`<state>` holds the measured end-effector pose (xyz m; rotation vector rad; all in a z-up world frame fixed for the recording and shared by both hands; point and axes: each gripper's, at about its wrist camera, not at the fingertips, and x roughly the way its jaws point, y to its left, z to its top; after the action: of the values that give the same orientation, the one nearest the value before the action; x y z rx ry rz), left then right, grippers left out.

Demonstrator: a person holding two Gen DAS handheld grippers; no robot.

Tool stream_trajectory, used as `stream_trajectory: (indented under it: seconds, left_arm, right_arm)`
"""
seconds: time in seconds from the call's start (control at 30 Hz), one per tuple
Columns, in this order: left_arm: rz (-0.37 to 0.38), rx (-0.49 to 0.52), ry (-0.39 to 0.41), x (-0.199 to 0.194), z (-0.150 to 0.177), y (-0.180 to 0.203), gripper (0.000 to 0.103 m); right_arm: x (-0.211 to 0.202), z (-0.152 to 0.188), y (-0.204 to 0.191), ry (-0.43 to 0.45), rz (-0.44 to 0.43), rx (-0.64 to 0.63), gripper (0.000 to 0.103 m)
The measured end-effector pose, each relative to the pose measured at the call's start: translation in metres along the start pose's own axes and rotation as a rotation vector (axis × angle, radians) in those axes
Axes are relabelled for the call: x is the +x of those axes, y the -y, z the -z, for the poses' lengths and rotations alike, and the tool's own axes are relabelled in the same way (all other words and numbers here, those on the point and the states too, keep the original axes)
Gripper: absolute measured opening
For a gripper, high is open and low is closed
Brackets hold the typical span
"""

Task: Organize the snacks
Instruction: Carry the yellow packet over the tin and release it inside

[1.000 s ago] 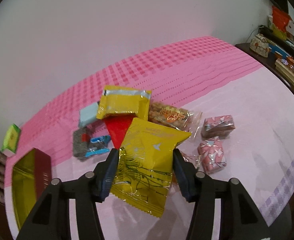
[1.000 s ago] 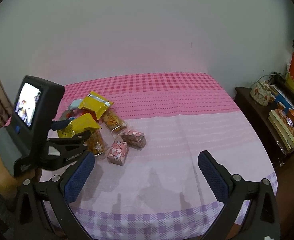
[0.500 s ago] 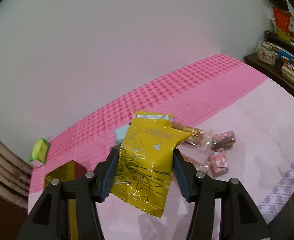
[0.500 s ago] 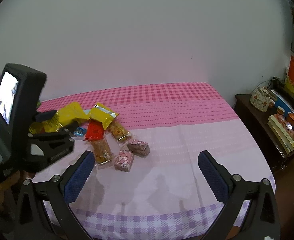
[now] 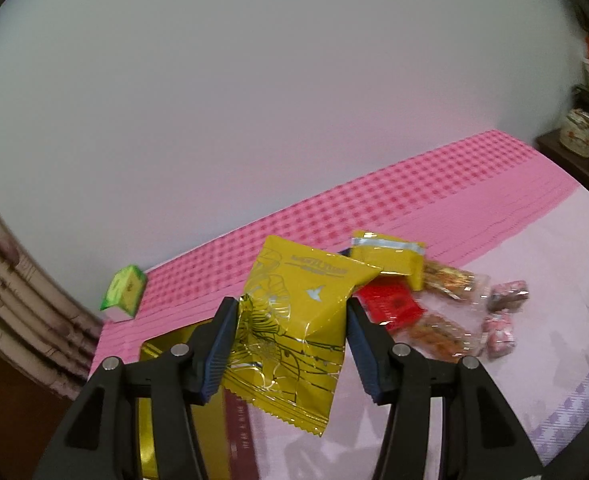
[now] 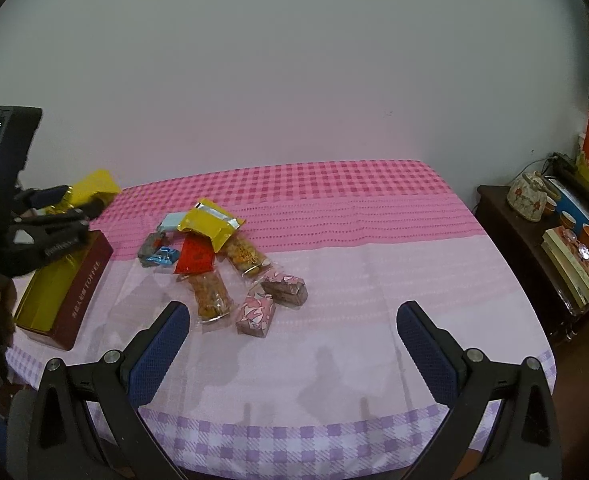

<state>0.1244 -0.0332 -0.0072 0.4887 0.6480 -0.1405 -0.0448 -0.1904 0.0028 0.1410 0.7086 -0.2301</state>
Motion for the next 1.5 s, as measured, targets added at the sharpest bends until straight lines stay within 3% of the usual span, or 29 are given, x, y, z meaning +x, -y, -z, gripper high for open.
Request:
stream_trajectory:
  seconds: [0.57, 0.93, 1.03, 1.5]
  left_arm:
    - [-0.139, -0.121, -0.075, 0.017, 0.043, -0.111, 0.055]
    - [-0.111, -0.389, -0.251, 0.066, 0.113, -0.191, 0.055]
    - [-0.089, -0.452, -0.28, 0.081, 0.126, -0.201, 0.055]
    - [-0.089, -0.531, -0.36, 0.148, 0.137, -0.211, 0.055]
  right_arm:
    - [0.006, 0.005, -0.009, -0.025, -0.009, -0.028, 0.103]
    - [0.029, 0.018, -0.018, -0.083, 0.016, -0.069, 0.103]
    - [0.041, 0.025, -0.021, -0.113, 0.028, -0.087, 0.103]
    - [0.077, 0.049, -0.029, -0.214, 0.044, -0.148, 0.103]
